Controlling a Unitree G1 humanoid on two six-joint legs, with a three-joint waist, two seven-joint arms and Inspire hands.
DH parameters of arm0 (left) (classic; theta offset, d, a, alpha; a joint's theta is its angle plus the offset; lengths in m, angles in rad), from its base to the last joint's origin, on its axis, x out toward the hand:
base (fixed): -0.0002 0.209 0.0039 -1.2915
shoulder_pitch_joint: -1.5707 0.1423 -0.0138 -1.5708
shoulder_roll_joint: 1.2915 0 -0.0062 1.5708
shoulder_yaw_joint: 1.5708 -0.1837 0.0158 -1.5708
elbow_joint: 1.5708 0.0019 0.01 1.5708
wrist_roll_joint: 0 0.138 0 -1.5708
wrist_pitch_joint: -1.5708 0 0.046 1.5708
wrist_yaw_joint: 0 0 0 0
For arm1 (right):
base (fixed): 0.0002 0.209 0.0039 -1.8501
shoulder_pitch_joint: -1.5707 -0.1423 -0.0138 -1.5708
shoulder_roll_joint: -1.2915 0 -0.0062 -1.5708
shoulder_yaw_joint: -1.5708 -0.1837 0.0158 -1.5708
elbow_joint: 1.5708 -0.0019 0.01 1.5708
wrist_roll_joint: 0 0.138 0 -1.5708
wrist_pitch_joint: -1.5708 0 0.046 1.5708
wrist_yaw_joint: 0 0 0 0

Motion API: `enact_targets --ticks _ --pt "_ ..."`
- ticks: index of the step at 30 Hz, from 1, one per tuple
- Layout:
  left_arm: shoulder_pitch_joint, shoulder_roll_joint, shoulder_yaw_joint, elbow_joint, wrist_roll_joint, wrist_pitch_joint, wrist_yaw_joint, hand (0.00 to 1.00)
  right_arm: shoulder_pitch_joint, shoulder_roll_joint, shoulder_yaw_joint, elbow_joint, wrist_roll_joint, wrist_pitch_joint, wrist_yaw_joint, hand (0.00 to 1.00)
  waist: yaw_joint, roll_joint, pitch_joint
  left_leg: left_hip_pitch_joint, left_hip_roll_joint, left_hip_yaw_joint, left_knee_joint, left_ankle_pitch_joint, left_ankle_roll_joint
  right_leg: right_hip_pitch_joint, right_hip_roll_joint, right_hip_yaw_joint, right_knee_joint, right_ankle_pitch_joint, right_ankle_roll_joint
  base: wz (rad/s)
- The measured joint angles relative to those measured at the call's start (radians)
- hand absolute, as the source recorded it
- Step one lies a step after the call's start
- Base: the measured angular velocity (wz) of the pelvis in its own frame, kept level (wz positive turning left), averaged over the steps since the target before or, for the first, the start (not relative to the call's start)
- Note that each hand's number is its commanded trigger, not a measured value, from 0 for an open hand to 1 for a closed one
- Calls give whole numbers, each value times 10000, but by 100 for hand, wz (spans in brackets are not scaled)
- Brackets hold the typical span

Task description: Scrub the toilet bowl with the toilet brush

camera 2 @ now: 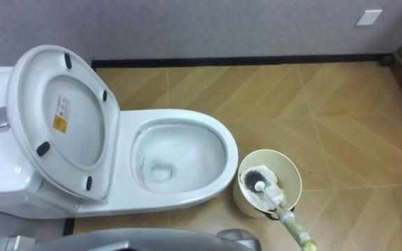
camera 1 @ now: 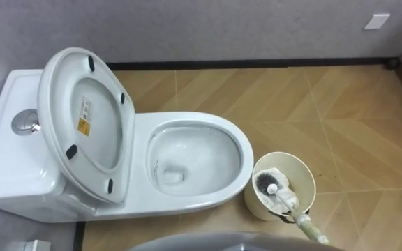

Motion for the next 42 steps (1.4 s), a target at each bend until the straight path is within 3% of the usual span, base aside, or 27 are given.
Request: enact_targets --ticks 9,16,23,28,34,38,42 --pt "116 234 -170 -11 -485 -362 106 0 -373 -43 -167 -1845 -708 -620 -1643 0 -114 -101 -26 -197 -21 112 85 1 2 -323 -1 141 250 2 -2 -5" --pt "190 274 -772 -438 -514 -442 67 0 -590 -50 552 -3946 -2455 -1075 -2323 0 -17 5 5 -217 -13 110 63 0 1 -342 14 157 158 1 -1 0" --pt "116 356 -1018 -447 -507 -1040 71 0 -551 -55 1827 -5945 -4275 -1852 -2520 0 191 22 34 -277 13 134 95 0 0 -383 48 152 167 16 -23 0" --pt "85 404 -1222 -448 -420 -1208 70 0 -615 -61 2330 -6097 -5003 -2012 -2227 0 387 25 24 -358 19 108 97 1 0 -382 56 152 153 20 -29 0" --pt "112 651 -1627 -448 -397 -1243 69 0 -669 -77 2781 -6073 -5314 -2018 -1788 0 434 -13 73 -413 27 97 96 2 -2 -410 58 133 149 24 -36 0" --pt "0 789 -1829 -516 -362 -1239 36 0 -895 -452 3427 -5707 -5389 -2016 -1412 0 458 -58 62 -761 31 99 178 3 -1 -743 37 118 174 103 -48 0" --pt "-227 788 -1825 -494 -362 -1232 25 0 -1398 -831 3444 -5046 -5413 -1995 -1195 0 578 -38 77 -1034 33 101 294 5 2 -983 25 116 177 194 -59 -3"
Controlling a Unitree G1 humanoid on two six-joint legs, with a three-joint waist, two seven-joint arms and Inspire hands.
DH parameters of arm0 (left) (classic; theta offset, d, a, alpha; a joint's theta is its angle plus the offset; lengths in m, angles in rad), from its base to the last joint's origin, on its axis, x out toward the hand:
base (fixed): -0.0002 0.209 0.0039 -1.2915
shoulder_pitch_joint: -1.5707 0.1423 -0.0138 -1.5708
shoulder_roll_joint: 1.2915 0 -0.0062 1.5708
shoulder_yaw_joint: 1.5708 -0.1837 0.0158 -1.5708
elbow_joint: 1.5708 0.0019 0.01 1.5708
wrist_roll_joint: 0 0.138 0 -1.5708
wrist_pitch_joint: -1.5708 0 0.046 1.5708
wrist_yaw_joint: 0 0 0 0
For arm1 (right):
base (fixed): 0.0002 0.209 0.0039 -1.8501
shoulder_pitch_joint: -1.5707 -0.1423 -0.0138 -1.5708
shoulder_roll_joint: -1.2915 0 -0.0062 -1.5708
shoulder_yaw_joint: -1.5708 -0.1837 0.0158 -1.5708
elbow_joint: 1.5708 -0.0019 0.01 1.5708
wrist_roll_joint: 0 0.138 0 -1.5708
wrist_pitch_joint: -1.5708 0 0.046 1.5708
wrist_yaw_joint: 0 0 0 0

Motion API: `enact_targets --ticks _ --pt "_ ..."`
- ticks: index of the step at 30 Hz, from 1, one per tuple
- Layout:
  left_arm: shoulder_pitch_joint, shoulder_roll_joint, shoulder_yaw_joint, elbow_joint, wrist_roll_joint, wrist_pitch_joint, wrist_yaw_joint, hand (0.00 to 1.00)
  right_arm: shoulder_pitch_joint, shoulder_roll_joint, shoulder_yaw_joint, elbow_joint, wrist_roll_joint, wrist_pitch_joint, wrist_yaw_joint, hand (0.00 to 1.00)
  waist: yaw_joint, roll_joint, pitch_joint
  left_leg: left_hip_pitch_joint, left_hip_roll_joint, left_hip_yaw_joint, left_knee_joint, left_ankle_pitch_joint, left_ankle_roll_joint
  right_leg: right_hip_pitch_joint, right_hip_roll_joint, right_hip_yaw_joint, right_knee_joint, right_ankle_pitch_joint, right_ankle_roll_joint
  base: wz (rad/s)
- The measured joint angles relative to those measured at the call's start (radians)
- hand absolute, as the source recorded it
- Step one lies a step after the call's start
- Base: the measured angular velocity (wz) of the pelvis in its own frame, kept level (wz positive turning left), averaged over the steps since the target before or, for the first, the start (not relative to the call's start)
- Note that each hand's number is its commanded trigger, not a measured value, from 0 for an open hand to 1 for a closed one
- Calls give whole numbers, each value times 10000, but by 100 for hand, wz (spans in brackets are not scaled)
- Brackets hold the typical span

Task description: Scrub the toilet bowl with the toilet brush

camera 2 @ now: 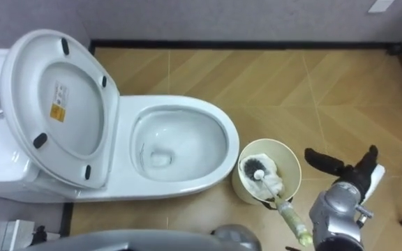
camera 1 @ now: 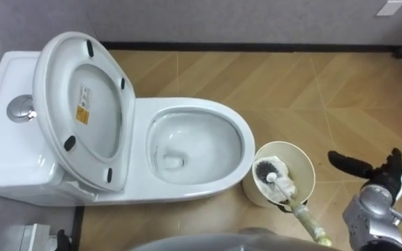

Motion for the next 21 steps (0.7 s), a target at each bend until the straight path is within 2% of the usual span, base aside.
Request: enact_targets --ticks 4,8,16,21 --pt "-412 30 -38 -4 -22 -11 12 0 -470 -306 0 772 -656 -12 42 0 9 51 23 -373 4 -167 170 2 3 -184 -56 -208 -4 49 -12 13" --pt "-768 193 -133 -6 -123 -96 24 0 -503 -307 33 1350 -530 -14 81 0 38 36 15 -870 5 -517 409 4 8 -480 -117 -517 25 74 -39 22" --pt "-823 450 -476 1 -148 -255 22 0 -470 -337 523 2025 -506 -15 777 0 113 58 -2 -1269 1 -634 424 44 24 -832 -146 -654 29 105 -63 4" --pt "-821 474 -516 5 -148 -262 23 0 -475 -355 773 2320 -504 -5 1201 0 111 21 -30 -1431 1 -633 452 45 25 -982 -150 -665 33 106 -63 0"
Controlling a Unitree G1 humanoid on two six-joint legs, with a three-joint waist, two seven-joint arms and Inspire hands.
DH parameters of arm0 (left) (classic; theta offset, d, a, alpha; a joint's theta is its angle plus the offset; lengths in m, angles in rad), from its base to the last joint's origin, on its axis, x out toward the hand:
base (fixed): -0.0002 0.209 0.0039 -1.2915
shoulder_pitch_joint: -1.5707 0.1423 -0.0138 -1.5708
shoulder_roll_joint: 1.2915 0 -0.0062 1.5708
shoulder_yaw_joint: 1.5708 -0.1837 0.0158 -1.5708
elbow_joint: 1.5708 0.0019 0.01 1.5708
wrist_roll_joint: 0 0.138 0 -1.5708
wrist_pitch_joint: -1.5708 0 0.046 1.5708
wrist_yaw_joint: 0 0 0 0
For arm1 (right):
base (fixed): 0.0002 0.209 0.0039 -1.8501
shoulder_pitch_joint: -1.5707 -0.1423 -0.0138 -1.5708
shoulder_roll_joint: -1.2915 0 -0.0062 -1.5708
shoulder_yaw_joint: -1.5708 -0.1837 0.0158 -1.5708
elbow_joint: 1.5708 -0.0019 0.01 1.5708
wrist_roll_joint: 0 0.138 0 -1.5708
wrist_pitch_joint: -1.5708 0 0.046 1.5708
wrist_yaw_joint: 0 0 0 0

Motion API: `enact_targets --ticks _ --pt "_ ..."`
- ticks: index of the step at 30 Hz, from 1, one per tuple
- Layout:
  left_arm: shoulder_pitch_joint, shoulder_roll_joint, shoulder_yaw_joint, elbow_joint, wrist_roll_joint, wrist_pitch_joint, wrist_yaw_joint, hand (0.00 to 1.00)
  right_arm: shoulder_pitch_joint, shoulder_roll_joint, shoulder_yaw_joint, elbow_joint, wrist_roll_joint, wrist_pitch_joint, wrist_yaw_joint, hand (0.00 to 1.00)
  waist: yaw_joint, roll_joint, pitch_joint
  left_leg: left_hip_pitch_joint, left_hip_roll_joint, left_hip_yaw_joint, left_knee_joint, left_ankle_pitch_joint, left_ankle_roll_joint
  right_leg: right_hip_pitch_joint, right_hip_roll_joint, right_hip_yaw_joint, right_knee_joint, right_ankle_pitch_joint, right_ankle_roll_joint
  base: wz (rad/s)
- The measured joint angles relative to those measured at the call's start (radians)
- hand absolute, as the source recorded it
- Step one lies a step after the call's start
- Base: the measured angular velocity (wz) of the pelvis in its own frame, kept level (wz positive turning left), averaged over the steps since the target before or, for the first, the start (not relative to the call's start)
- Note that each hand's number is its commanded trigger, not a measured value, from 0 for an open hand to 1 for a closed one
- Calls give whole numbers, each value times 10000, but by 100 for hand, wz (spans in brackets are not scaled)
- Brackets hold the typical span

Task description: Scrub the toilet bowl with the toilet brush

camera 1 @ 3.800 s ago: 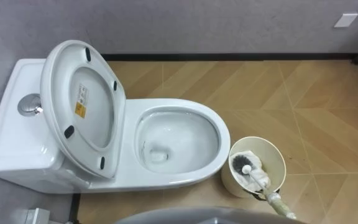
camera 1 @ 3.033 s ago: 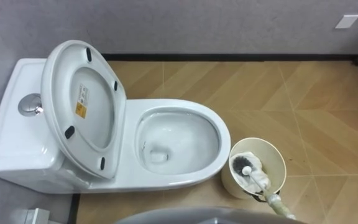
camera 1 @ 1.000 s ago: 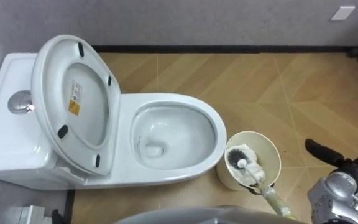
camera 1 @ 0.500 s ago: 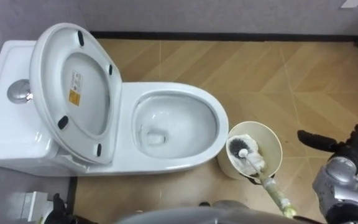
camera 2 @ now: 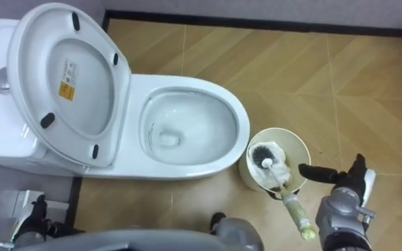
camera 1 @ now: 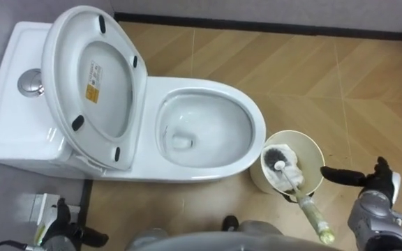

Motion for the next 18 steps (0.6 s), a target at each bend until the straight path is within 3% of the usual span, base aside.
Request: enact_targets --ticks 7,11,18 --pt "-552 44 -196 183 -2 -35 -7 0 -847 -42 27 931 10 -20 408 0 49 61 29 -386 -4 23 119 6 10 -427 -8 76 151 15 -19 -2" --pt "-1133 50 -199 479 -2 -141 -8 0 -1348 -325 242 1364 -1 -7 685 0 242 144 64 -833 -6 66 270 13 21 -928 -18 138 349 37 -41 -6" --pt "-1184 49 -215 499 -31 -116 20 0 -1762 -599 257 2049 -91 225 831 0 290 173 81 -1341 -17 25 410 58 20 -1432 -102 -115 533 48 -57 0"
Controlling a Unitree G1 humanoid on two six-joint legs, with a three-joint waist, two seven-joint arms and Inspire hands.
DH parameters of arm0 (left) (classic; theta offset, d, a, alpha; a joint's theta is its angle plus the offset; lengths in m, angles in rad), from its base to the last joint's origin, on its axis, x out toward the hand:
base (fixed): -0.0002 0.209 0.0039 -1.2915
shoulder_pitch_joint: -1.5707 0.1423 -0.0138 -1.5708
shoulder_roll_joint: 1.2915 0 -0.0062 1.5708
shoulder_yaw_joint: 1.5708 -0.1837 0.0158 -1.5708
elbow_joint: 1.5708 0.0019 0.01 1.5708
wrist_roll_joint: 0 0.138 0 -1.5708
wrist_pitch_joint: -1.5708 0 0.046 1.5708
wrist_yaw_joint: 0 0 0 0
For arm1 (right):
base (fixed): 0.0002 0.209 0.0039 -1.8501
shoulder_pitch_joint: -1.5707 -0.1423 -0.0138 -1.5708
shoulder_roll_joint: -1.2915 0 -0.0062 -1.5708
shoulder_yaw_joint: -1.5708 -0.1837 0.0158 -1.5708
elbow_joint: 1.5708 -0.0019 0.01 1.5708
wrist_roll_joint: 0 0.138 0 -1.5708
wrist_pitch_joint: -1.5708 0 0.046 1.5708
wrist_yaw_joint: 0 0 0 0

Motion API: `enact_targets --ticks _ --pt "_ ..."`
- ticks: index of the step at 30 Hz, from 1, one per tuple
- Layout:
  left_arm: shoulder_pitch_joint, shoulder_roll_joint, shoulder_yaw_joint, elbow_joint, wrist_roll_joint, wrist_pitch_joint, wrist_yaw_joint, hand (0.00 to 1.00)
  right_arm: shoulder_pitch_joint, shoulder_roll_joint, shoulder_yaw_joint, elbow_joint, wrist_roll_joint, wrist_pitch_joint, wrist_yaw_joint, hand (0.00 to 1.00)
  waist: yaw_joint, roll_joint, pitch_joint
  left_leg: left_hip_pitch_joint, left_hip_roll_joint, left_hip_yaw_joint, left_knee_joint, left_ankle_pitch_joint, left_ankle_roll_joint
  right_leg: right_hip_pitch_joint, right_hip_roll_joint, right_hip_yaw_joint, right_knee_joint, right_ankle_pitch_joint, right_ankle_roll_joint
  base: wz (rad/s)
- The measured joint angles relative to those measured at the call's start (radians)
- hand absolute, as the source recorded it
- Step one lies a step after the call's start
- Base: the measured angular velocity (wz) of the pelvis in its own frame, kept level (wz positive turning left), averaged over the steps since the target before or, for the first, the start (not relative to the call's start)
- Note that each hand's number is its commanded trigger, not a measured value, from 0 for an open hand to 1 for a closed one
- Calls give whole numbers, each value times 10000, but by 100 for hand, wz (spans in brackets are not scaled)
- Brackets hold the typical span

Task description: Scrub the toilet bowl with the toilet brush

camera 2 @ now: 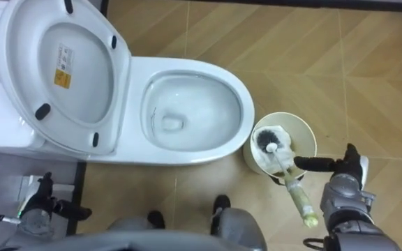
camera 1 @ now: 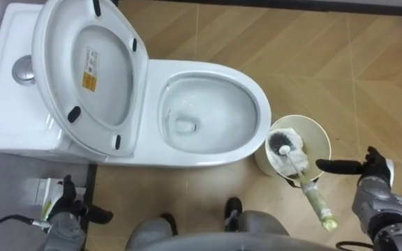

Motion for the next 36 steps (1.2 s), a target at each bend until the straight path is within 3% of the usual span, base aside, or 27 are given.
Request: enact_targets --ticks 4,7,8,11,16,20,26,36 --pt "-52 5 -204 0 -9 66 54 0 -87 -5 74 170 -5 22 33 0 4 19 41 -331 -5 -23 356 -4 4 -238 -63 -93 205 -1 -2 1" --pt "-227 6 -337 223 -53 48 51 0 -178 -5 151 297 -6 31 211 0 36 1 123 -603 5 -32 763 -8 6 -502 -115 -122 551 -8 -11 -3" --pt "-368 5 -349 405 -61 51 46 0 -200 -5 151 301 -8 31 335 0 33 -15 188 -692 3 -32 937 -13 9 -599 -144 -126 703 -23 -31 0" --pt "-431 10 -539 416 -156 42 44 0 -203 -6 171 390 -44 29 511 0 20 -14 235 -1078 2 -45 1477 -203 140 -1022 -232 -214 1249 -164 -105 -4" --pt "-653 16 -618 465 -258 38 58 0 -200 -8 170 472 -29 180 541 0 17 -23 247 -2032 18 -139 2858 -806 220 -1959 -435 -214 2508 -589 -133 1" --pt "-740 34 -752 469 -346 69 104 0 -185 -46 350 740 80 392 574 0 46 -24 256 -2708 18 -210 4033 -1288 373 -2570 -551 -25 3473 -847 -32 -1" --pt "-770 57 -938 433 -337 202 235 0 -107 -52 516 762 81 464 630 0 98 -6 249 -3370 14 -260 4891 -1456 515 -3139 -618 133 4113 -842 16 1" --pt "-929 88 -1315 376 -345 266 438 0 -92 -55 1059 1011 688 456 863 0 266 63 228 -3765 5 -397 5358 -1484 512 -3458 -701 19 4534 -915 -35 4"
